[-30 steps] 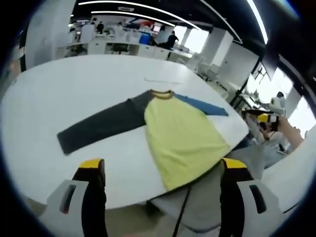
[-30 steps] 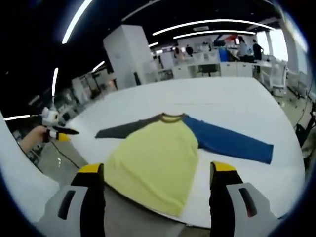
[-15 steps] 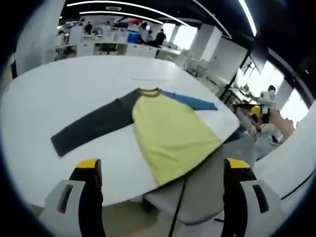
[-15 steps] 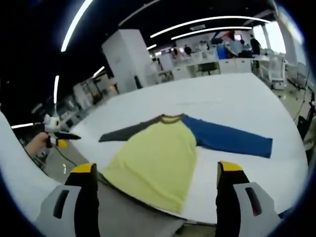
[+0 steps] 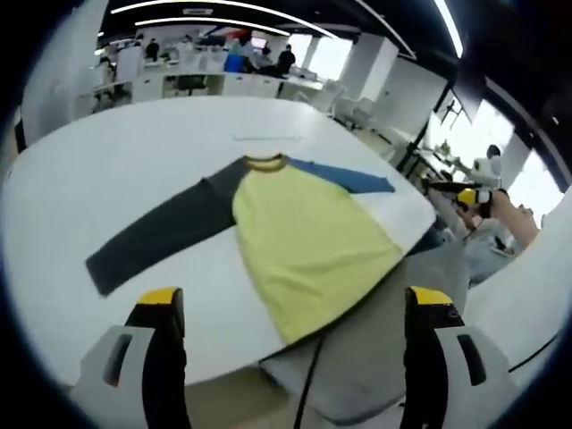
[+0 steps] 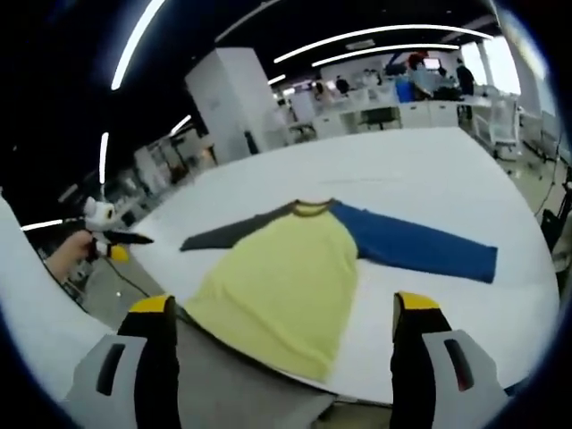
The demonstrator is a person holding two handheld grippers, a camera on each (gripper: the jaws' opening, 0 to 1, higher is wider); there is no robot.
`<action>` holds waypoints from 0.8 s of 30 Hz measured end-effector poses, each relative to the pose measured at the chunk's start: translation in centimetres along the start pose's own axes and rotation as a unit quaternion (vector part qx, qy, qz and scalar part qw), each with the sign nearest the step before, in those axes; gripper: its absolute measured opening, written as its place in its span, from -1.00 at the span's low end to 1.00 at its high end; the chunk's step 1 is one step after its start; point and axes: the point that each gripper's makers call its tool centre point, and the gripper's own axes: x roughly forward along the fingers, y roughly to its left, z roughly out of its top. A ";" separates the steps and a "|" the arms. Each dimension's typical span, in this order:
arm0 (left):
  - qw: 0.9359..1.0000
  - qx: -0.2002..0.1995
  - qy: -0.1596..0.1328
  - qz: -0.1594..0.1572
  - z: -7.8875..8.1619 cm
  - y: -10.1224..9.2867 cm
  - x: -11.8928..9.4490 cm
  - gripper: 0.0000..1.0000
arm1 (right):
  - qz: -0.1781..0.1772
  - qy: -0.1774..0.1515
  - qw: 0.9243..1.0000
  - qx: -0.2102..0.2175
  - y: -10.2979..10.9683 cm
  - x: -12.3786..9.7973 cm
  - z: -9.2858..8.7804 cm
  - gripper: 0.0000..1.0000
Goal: Fold the garment on the visible template until the final outline fits inside the template.
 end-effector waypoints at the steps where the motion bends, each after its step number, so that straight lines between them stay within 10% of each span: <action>1: 1.000 -0.001 0.000 0.000 0.0 0.0 0.0 0.99 | 0.000 0.000 1.000 0.001 0.0 0.0 0.0 0.99; 24: 1.000 -0.010 0.011 0.002 -0.1 0.0 1.3 0.98 | 0.005 0.016 1.000 0.006 -1.5 0.8 -0.2 0.99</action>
